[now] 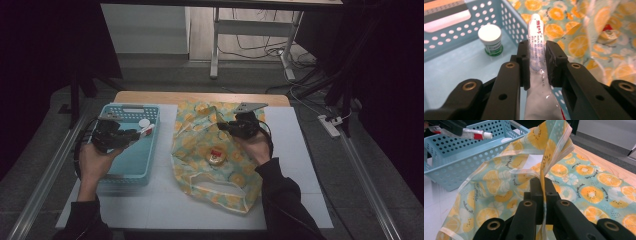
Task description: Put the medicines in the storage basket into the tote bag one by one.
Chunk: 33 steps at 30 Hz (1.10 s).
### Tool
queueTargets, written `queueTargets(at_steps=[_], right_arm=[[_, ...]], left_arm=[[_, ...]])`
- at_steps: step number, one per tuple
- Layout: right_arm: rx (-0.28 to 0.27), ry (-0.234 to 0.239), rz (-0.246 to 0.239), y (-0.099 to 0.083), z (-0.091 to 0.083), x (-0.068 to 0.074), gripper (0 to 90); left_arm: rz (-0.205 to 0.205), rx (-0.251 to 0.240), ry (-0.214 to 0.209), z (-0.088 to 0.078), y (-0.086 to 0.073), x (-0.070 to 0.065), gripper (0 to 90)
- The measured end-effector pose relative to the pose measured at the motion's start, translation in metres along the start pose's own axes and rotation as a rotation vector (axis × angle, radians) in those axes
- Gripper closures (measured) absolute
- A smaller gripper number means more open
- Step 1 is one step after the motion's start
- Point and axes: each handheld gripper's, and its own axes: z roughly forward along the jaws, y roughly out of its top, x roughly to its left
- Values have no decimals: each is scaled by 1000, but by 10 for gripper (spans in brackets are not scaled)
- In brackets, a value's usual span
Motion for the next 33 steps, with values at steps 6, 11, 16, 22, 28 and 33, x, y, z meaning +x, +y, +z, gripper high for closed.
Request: queueTargets(at_steps=[6,11,16,22,28,33], right_arm=[[-1,-4,2,0,0,0,895],[-3,-2,3,0,-1,-1,895],[-5,-3,1,1,-2,-1,895],[-5,-4,3,1,-2,-2,895],[-4,-4,3,1,-1,-2,895],[-4,-4,2,0,-1,-2,895]], left_arm=[[31,-13,-29,-4,7,-13,750],[59,-11,-61,-4,12,-26,751],[89,-8,-89,-1,17,-39,751],[118,1,-130,6,21,-53,751],[152,16,-162,16,26,-69,751],[165,20,-191,24,29,-78,752]])
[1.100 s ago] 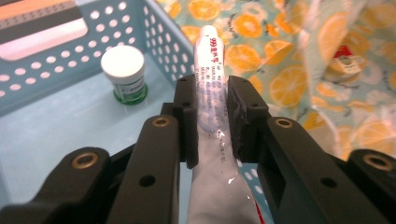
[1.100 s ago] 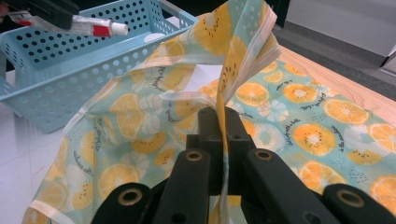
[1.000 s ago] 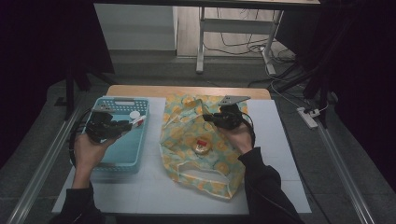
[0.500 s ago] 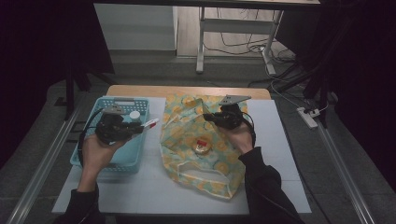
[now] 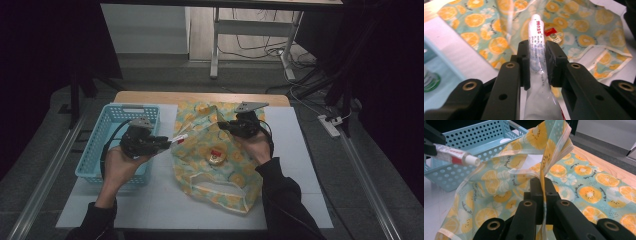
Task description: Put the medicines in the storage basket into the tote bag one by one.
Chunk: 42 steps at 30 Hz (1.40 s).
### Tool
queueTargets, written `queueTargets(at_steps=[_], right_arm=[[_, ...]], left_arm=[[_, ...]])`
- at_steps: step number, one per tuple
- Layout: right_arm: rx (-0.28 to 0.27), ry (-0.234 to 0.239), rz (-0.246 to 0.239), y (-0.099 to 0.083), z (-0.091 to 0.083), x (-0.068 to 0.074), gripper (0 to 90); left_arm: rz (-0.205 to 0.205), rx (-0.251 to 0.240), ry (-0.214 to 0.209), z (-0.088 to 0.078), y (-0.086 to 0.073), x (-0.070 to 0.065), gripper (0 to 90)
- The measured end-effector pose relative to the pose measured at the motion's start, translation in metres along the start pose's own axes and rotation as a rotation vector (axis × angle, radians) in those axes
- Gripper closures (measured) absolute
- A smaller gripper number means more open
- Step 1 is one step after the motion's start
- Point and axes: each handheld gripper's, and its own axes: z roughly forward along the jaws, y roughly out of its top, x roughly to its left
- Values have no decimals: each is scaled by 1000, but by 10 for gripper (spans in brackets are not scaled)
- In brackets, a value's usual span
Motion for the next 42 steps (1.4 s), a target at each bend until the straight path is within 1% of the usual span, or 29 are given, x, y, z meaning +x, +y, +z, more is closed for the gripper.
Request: queueTargets(at_steps=[2,8,10,14,22,28,33,36,42], right_arm=[[2,-1,0,0,0,0,895],[5,-1,-2,0,1,0,895],[5,-1,-1,0,1,0,895],[6,0,0,0,1,0,895],[6,-2,0,-1,1,0,895],[8,-4,2,-1,2,-1,895],[9,-2,3,-2,3,-1,895],[2,-2,-4,-1,2,1,895],[4,0,-4,-1,3,2,895]], left_arm=[[2,-2,-13,4,2,-3,751],[28,6,-38,18,8,-12,751],[35,16,-48,24,10,-15,751],[54,35,-53,38,12,-20,751],[68,48,-44,63,19,-23,751],[72,41,-42,78,27,-25,751],[86,36,-27,91,34,-27,751],[89,34,-26,99,37,-27,751],[92,31,1,116,40,-26,750]])
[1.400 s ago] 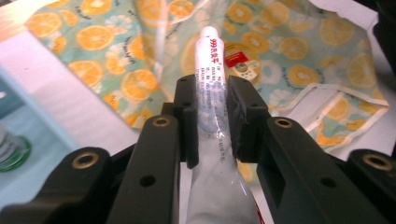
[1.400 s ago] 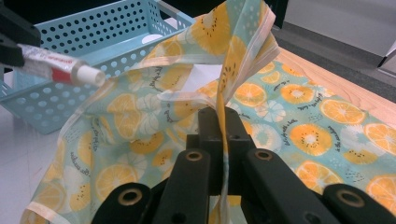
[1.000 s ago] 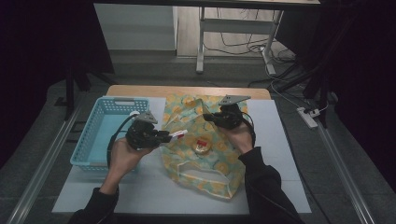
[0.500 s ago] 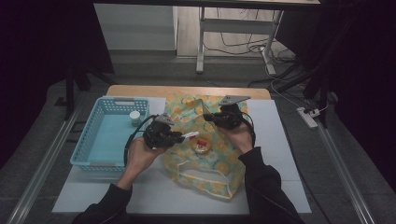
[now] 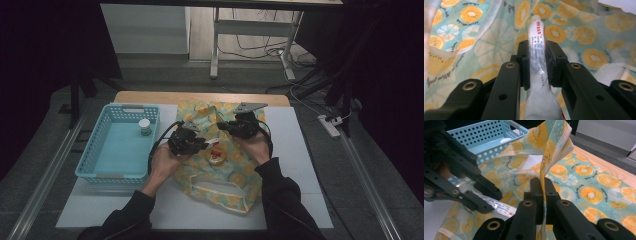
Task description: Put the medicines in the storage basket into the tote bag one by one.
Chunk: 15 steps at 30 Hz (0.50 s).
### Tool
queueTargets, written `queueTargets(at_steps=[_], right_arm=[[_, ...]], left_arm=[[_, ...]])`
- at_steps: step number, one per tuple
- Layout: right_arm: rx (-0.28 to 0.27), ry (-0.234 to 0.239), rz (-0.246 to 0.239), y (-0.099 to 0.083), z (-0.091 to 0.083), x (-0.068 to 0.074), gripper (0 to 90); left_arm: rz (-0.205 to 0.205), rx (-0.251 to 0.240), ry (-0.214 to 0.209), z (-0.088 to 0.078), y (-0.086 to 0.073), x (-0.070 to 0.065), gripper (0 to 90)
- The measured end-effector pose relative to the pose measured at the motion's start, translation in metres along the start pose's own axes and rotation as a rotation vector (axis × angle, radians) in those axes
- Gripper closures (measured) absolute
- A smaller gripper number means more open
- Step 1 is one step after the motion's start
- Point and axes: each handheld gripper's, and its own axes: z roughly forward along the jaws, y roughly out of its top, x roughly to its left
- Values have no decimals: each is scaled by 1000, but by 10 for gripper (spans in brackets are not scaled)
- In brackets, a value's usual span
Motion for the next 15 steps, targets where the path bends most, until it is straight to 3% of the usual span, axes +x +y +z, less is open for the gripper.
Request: queueTargets(at_steps=[15], right_arm=[[9,-6,4,-2,3,-1,895]], left_arm=[[-12,20,71,38,0,12,750]])
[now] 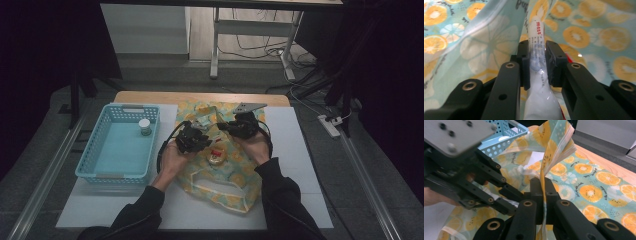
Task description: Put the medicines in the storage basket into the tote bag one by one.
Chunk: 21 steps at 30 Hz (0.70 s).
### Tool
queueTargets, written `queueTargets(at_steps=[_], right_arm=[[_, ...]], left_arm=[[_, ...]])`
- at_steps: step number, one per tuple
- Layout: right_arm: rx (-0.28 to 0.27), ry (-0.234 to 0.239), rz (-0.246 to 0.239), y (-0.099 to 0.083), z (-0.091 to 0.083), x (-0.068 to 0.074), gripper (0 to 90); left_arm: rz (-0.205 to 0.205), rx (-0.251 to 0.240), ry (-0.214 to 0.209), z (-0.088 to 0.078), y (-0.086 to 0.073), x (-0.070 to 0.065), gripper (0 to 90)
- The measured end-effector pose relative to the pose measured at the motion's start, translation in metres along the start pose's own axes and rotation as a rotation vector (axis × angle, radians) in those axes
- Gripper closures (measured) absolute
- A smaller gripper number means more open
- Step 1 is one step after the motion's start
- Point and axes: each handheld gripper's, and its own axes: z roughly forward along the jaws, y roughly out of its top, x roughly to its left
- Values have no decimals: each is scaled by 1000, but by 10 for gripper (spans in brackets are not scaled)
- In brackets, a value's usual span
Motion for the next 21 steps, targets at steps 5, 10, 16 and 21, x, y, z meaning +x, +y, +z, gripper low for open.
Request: queueTargets(at_steps=[5,10,16,21], right_arm=[[3,0,-1,0,2,1,895],[4,-1,0,-1,2,0,895],[9,0,-3,-1,3,0,895],[6,-1,-1,-1,2,0,895]], left_arm=[[-4,23,21,12,-3,4,748],[-21,38,22,23,-5,6,747],[-22,49,22,27,-7,8,667],[-25,53,-2,21,-3,7,582]])
